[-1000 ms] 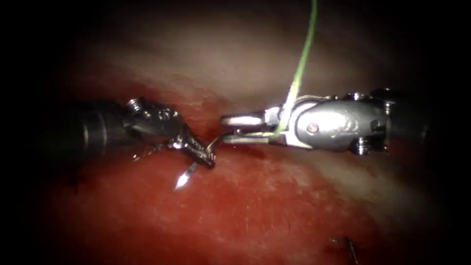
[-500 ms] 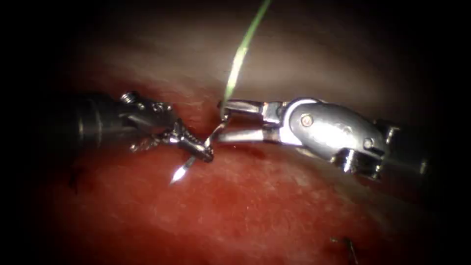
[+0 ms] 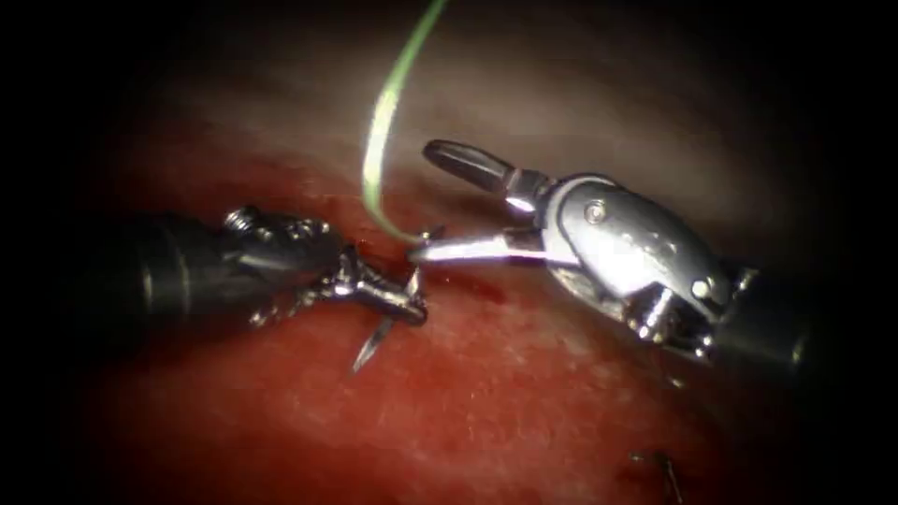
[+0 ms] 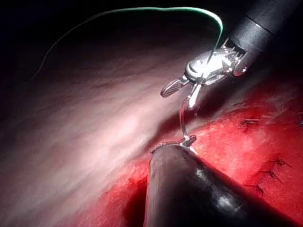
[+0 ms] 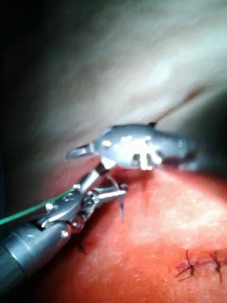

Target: Wound Closure

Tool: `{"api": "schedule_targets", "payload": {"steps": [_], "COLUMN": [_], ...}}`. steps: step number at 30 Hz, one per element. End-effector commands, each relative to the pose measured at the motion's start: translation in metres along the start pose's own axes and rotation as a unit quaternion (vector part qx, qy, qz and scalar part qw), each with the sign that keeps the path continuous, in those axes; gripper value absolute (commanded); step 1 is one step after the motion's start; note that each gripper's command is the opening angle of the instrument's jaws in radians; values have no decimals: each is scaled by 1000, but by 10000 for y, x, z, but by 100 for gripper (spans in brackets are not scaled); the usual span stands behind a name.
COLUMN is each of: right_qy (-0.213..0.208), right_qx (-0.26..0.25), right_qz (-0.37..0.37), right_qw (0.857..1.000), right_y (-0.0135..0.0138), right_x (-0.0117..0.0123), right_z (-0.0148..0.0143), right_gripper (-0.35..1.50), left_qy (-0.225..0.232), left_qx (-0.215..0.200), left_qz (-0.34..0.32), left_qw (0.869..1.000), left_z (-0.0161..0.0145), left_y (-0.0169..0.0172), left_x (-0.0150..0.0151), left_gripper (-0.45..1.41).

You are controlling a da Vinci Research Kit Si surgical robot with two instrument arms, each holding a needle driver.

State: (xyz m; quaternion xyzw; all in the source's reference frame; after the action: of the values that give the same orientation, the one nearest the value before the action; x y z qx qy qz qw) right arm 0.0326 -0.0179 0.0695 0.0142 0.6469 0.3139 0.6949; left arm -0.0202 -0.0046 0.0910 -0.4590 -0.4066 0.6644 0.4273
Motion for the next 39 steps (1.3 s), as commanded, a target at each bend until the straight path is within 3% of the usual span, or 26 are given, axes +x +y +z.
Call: {"api": "schedule_targets", "payload": {"steps": [1, 3, 6, 9, 15, 25, 34, 39], "right_qy": [-8, -10, -7, -24, -39, -36, -35, -38], "right_qx": [-15, -20, -62, -92, -113, -104, -85, -67], "right_qz": [-14, -24, -53, -89, -98, -101, -128, -162], "right_qw": [1000, 999, 997, 991, 988, 989, 988, 984], "right_y": [-1, -2, -8, -18, -26, -33, -38, -41], "right_x": [-1, -1, -6, -12, -15, -11, -11, -14], "right_z": [8, 8, 8, 6, 7, 10, 9, 8], "right_gripper": [120, 120, 140, 148, 148, 148, 130, 71], "left_qy": [7, 11, 36, 67, 73, 74, 67, 51], "left_qx": [3, 3, 14, 24, 37, 44, 43, 41], "left_qz": [0, -4, 3, 13, 27, 46, 48, 60], "left_qw": [1000, 1000, 999, 997, 996, 995, 996, 996], "left_z": [6, 5, 4, 1, 3, 8, 10, 12], "left_y": [-2, -1, 1, -1, -2, -1, 2, 14], "left_x": [1, 1, 5, 10, 10, 4, 3, 0], "left_gripper": [-45, -45, -45, -45, -45, -45, -45, -45]}}
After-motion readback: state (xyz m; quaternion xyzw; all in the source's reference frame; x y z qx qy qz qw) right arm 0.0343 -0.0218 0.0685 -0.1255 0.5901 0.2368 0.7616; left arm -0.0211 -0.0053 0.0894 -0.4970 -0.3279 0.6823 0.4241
